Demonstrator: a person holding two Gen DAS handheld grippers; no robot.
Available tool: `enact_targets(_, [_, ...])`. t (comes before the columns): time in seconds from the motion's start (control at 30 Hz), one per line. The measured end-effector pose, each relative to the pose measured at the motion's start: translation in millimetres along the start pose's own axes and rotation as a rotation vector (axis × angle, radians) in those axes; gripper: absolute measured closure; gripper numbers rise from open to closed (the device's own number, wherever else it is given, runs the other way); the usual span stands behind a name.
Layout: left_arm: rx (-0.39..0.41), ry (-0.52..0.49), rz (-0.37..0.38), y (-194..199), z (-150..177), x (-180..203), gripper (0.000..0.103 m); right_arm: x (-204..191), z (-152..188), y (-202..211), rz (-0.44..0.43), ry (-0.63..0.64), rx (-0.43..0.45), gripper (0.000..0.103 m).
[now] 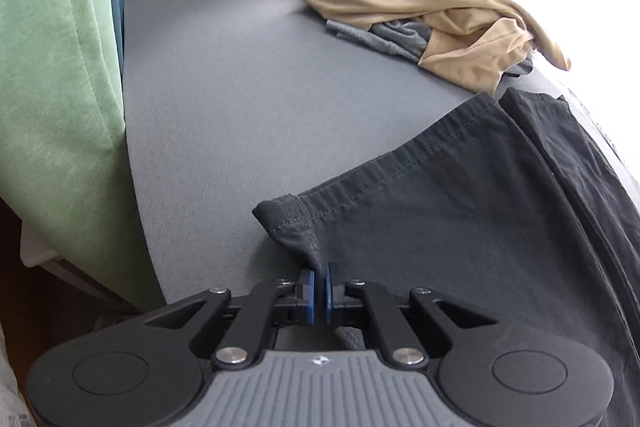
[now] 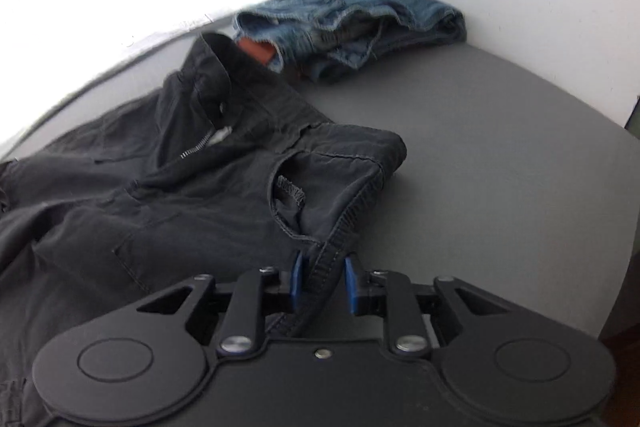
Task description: Fold clothes
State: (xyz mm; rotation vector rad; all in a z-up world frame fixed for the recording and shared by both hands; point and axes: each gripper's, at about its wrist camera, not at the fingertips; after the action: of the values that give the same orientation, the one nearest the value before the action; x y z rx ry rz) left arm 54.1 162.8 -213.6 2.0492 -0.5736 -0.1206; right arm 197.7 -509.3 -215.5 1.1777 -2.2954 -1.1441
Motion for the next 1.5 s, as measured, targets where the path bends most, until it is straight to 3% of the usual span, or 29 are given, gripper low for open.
enact_targets(0.03, [-0.008,0.003,-0.002,-2.1,0.2,-0.7,0.089,1.8,-0.2,-2.6,0.007,-0.011,-0.006,0.073])
enact_targets(0.07, [-0.015,0.003,-0.007,-4.0,-0.1,-1.2,0.082,3.7,-1.1,-4.1,0.018,-0.024,-0.009,0.057])
enact_targets(0.1, [-0.022,0.000,-0.014,-5.4,-1.2,-1.4,0.066,6.8,-3.5,-3.4,0.031,-0.044,-0.005,0.051])
enact_targets(0.13, [-0.030,0.003,-0.021,-7.1,-2.2,-2.2,0.056,11.4,-5.6,-3.6,0.029,-0.068,0.000,0.043])
enact_targets(0.17, [-0.034,0.022,-0.019,-8.5,-2.6,-4.1,0.048,16.6,-7.7,-4.8,0.023,-0.094,0.001,0.042])
enact_targets(0.23, [-0.030,0.064,0.000,-9.4,-2.2,-7.9,0.045,28.3,-10.6,-11.6,-0.009,-0.165,-0.026,0.042])
enact_targets(0.33, [-0.033,0.074,0.022,-9.4,-2.9,-6.6,0.046,36.8,-10.4,-15.5,-0.051,-0.257,-0.047,0.043])
enact_targets(0.37, [-0.031,0.076,0.038,-9.1,-3.2,-5.8,0.052,37.8,-8.7,-14.6,-0.063,-0.275,-0.047,0.043])
enact_targets(0.4, [-0.030,0.077,0.059,-8.7,-3.5,-4.5,0.066,37.7,-7.2,-13.7,-0.074,-0.285,-0.045,0.043])
enact_targets(0.43, [-0.027,0.075,0.067,-8.5,-3.7,-2.5,0.072,36.2,-5.9,-13.3,-0.080,-0.287,-0.047,0.045])
enact_targets(0.5, [-0.021,0.048,0.044,-9.1,-3.4,2.7,0.083,31.1,-4.9,-14.9,-0.088,-0.275,-0.057,0.054])
enact_targets(0.57, [-0.017,0.035,0.030,-8.7,-3.7,5.7,0.092,25.1,-6.0,-15.6,-0.104,-0.256,-0.058,0.077])
enact_targets(0.63, [-0.024,0.083,0.045,-3.9,-7.5,1.1,0.099,19.5,-9.8,-11.7,-0.104,-0.235,-0.047,0.083])
enact_targets(0.73, [-0.021,0.172,0.101,9.8,-16.8,-6.0,0.100,21.1,-20.3,7.4,-0.151,-0.255,0.000,0.086])
enact_targets(0.9, [0.041,0.231,0.225,41.8,-40.4,3.3,0.101,18.0,-41.2,44.8,-0.236,-0.279,0.088,0.086])
enact_targets(1.03, [0.051,0.186,0.210,42.7,-43.3,15.7,0.101,10.7,-54.7,59.5,-0.248,-0.268,0.125,0.086])
enact_targets(1.1, [0.052,0.160,0.195,41.4,-43.5,21.6,0.100,9.1,-55.3,52.2,-0.182,-0.236,0.095,0.085])
enact_targets(1.2, [0.054,0.121,0.173,39.5,-43.8,30.5,0.100,8.4,-50.7,30.3,-0.062,-0.166,-0.020,0.081])
enact_targets(1.23, [0.055,0.108,0.166,38.9,-43.9,33.5,0.100,8.7,-48.2,29.2,-0.040,-0.154,-0.016,0.075])
enact_targets(1.33, [0.054,0.070,0.137,35.4,-42.5,41.0,0.100,3.7,-46.2,40.2,0.054,-0.065,0.100,0.054])
enact_targets(1.4, [0.046,0.051,0.109,28.9,-38.5,41.6,0.100,-3.1,-50.3,42.9,0.087,0.010,0.158,0.053])
enact_targets(1.5, [0.046,0.016,0.079,21.1,-37.5,52.6,0.099,-15.3,-63.2,32.3,0.054,0.081,0.188,0.055])
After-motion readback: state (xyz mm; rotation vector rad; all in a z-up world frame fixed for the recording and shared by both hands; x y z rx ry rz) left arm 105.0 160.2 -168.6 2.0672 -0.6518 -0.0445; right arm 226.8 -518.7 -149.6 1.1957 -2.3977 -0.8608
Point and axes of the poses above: each gripper's, at about its wrist camera, not at the fingertips, and y roughly against the way its jaws point, x to its right, z to its underside
